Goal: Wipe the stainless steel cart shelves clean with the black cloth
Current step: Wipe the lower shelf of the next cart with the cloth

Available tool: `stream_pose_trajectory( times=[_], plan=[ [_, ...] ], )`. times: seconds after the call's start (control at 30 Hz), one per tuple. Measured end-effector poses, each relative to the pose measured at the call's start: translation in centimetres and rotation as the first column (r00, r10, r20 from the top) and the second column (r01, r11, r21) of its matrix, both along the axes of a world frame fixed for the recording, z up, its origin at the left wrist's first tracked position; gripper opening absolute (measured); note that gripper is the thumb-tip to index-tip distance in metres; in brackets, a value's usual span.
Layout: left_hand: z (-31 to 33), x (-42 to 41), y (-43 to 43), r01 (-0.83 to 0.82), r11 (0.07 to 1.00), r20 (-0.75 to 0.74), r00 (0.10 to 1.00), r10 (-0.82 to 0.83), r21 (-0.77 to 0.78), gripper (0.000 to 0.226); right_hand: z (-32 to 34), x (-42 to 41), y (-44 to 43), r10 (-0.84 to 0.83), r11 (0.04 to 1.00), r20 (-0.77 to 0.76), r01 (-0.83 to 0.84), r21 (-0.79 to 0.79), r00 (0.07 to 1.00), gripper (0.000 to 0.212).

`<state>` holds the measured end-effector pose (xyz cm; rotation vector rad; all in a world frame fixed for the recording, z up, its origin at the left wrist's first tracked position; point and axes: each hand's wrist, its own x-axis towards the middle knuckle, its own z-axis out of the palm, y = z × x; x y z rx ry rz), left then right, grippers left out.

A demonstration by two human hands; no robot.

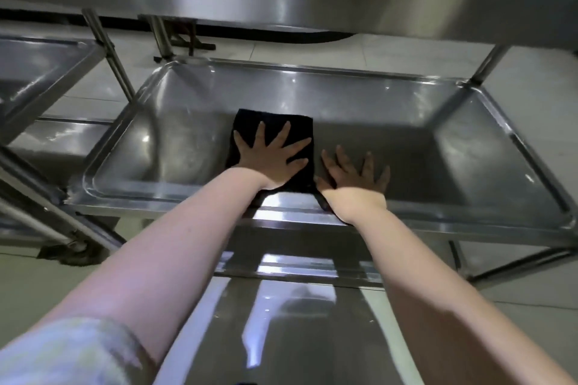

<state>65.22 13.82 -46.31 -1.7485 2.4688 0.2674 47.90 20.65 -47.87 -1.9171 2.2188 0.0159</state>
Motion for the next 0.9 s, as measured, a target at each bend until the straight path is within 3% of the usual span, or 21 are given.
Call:
stream_pose_trajectory(
  times=[0.2,0.4,0.53,0.6,0.9],
  plan=[
    [-0.3,-5.3,-4.7,-0.038,0.999,0.016,0.999,0.038,-0.04,0.055,0.0,-0.7,-0.2,-0.034,0.998,0.054,0.037,-0.055,0.998,0.061],
    [-0.3,-5.0,-3.6,-0.024,0.999,0.026,0.999,0.024,-0.032,0.055,1.0,-6.3,1.2,0.144,0.989,0.06,-0.142,-0.03,0.988,0.061],
    [-0.2,-5.2,-3.1,-0.03,0.999,0.025,0.999,0.031,-0.031,0.055,1.1,-14.5,3.8,-0.053,0.999,0.021,0.053,0.012,0.998,0.06],
    [0.0,-5.4,-2.6,-0.031,0.999,0.026,0.999,0.032,-0.024,0.055,0.8,-15.9,4.5,-0.065,0.998,0.016,0.066,-0.009,0.998,0.059],
    [-1.0,-10.3,10.0,0.084,0.996,-0.079,0.993,-0.084,-0.001,0.053,-0.1,-16.1,3.9,-0.06,0.997,0.004,0.06,-0.048,0.998,0.062]
  ],
)
